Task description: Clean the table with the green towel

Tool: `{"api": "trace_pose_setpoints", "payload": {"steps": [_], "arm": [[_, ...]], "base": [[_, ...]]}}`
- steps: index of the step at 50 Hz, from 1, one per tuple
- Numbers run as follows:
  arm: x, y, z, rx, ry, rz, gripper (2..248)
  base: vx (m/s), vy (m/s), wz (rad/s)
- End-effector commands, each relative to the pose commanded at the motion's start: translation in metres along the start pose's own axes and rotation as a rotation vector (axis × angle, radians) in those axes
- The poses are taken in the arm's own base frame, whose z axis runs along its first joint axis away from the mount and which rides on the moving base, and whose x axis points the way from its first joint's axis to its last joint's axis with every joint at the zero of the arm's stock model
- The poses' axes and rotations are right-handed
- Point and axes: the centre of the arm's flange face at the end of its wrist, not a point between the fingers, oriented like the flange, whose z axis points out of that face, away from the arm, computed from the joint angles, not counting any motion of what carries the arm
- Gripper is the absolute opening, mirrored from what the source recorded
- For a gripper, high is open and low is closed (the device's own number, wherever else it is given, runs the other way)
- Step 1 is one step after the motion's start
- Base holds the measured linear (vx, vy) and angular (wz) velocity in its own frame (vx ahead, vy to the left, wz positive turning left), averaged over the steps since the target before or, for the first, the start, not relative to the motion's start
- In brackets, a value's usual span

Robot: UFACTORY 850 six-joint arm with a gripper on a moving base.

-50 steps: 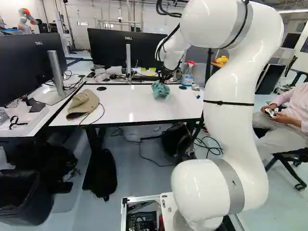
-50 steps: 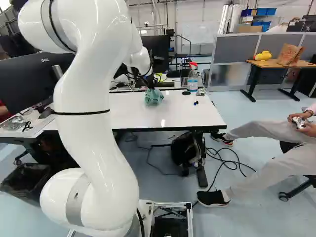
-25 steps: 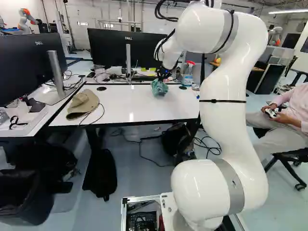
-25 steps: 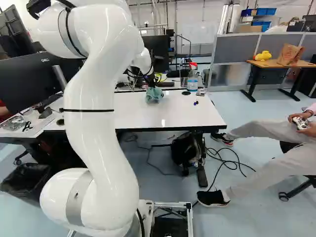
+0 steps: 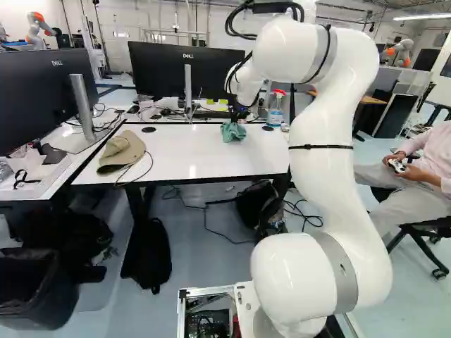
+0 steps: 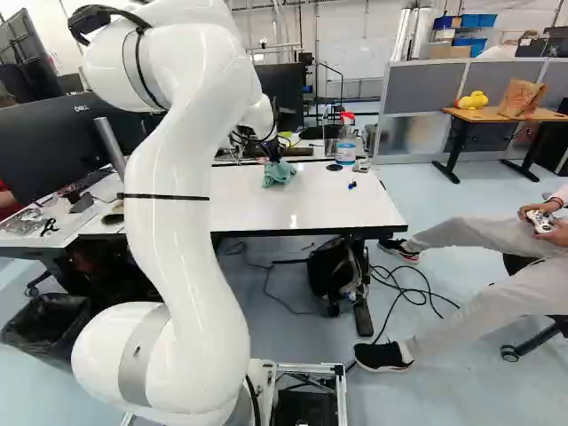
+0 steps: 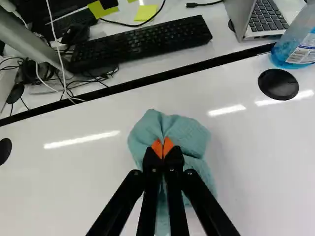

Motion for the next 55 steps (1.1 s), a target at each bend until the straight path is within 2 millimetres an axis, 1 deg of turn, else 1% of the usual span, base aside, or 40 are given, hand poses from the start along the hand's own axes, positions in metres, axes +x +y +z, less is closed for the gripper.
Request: {"api": "trace_pose_setpoints", "payload": {"steps": [27, 41, 55], "arm": [[-0.016, 0.004, 0.033, -0.009, -0.046, 0.002, 23], [-0.017, 0.004, 0.033, -0.009, -0.053, 0.002, 23], [-0.023, 0.004, 0.032, -0.009, -0.118, 0.002, 23]], "base": [[0.000, 0.000, 0.000], [0.000, 0.000, 0.000], [0.000, 0.000, 0.000]]}}
